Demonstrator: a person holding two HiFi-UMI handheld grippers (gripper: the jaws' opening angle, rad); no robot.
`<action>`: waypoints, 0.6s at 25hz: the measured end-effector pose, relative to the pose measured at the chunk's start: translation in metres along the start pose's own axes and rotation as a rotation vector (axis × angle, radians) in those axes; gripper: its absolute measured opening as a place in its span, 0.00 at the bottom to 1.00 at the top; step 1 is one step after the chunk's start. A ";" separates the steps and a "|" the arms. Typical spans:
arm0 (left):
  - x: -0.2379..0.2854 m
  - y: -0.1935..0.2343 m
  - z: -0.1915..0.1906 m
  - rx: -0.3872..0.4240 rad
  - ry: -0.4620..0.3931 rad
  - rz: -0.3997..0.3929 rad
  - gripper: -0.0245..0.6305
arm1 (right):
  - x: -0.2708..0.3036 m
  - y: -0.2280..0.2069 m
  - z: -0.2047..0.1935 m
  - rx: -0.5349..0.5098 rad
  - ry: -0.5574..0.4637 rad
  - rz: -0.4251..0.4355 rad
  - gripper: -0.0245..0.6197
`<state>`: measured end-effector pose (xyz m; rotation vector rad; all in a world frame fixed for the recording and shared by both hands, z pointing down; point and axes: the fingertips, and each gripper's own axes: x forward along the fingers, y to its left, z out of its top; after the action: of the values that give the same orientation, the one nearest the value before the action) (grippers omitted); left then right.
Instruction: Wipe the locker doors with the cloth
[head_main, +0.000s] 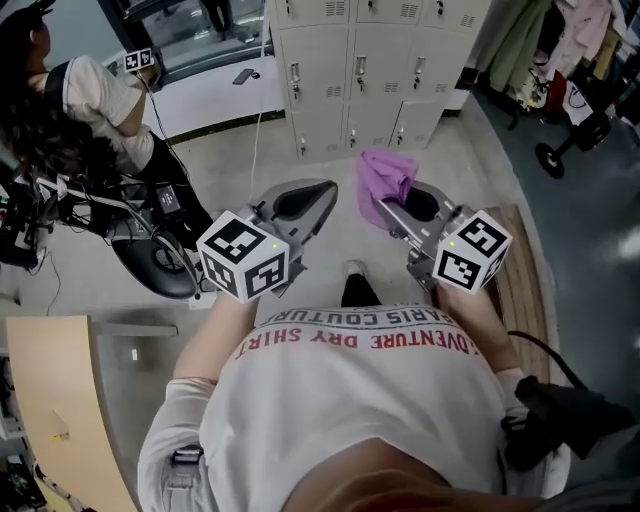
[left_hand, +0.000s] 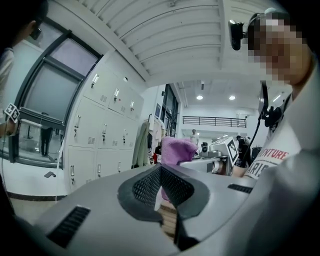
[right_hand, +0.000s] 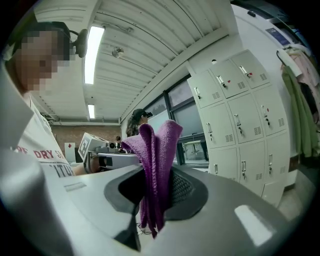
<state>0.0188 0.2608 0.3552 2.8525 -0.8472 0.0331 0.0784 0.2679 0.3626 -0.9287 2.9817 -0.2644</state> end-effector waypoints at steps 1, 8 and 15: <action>0.011 0.011 -0.003 0.000 0.009 0.001 0.04 | 0.006 -0.016 -0.003 0.005 0.001 0.000 0.15; 0.115 0.114 0.016 -0.005 0.031 0.070 0.04 | 0.056 -0.163 0.012 0.075 -0.015 0.020 0.15; 0.229 0.209 0.066 0.008 0.044 0.121 0.04 | 0.103 -0.299 0.065 0.061 -0.017 0.042 0.15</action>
<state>0.0952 -0.0464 0.3371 2.7933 -1.0108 0.1137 0.1661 -0.0427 0.3514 -0.8566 2.9557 -0.3430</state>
